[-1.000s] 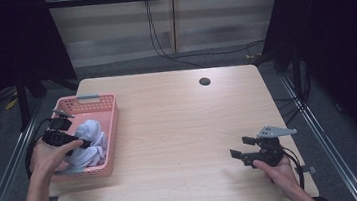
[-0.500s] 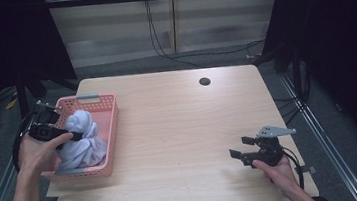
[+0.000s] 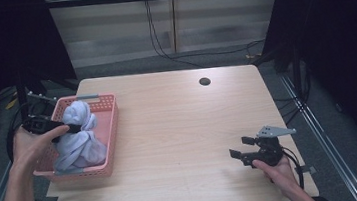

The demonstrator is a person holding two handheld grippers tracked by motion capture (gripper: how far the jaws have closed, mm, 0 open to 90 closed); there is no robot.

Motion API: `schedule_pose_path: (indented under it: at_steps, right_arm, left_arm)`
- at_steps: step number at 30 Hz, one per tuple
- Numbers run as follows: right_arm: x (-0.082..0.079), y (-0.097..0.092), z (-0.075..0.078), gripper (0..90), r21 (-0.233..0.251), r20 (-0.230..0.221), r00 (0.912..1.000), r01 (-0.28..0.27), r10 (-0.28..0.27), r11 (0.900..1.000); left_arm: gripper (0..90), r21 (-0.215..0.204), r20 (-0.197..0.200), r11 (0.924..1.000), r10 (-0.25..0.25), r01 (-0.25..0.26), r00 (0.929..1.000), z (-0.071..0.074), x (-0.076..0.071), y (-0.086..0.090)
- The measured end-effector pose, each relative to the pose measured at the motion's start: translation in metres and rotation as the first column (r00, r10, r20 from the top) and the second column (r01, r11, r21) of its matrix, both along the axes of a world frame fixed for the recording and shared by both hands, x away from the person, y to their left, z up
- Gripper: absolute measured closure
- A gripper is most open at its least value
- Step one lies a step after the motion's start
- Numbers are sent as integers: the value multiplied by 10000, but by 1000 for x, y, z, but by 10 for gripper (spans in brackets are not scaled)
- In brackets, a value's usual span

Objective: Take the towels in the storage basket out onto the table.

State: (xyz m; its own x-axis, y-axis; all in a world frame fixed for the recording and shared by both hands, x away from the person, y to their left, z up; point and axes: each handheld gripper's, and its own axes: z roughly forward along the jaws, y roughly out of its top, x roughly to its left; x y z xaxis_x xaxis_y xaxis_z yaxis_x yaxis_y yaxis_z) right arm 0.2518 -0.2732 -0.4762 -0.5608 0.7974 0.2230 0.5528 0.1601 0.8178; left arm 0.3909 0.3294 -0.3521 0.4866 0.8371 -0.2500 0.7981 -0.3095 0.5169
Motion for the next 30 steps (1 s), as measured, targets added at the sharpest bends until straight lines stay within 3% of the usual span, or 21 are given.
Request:
schedule_pose_path:
  at_steps: [1,5,6,9,18,21,30]
  right_arm:
    - [0,0,0,231,-4,-2,10000,4,-4,10000]
    - [0,0,0,231,8,-22,10000,-11,11,10000]
    - [0,0,0,231,3,-18,10000,-10,10,10000]
    - [0,0,0,231,-1,1,10000,-5,5,10000]
    - [0,0,0,230,-27,4,10000,-20,20,10000]
    - [0,1,0,230,-46,-4,10000,11,-11,10000]
    - [0,1,0,228,-21,-13,10000,-3,3,10000]
  left_arm:
    - [514,-192,-18,9998,-41,41,10000,2,0,1]
    - [514,-236,109,9997,110,-108,9999,7,1,-1]
    - [514,-204,87,9997,-101,103,9999,9,1,0]
    - [514,-140,234,9999,-69,73,9997,14,1,0]
    - [511,-435,458,9990,78,-58,9989,25,-1,4]
    - [512,-701,592,9974,194,-152,9981,30,-2,5]
    - [511,-716,874,9974,161,-99,9960,46,-1,0]
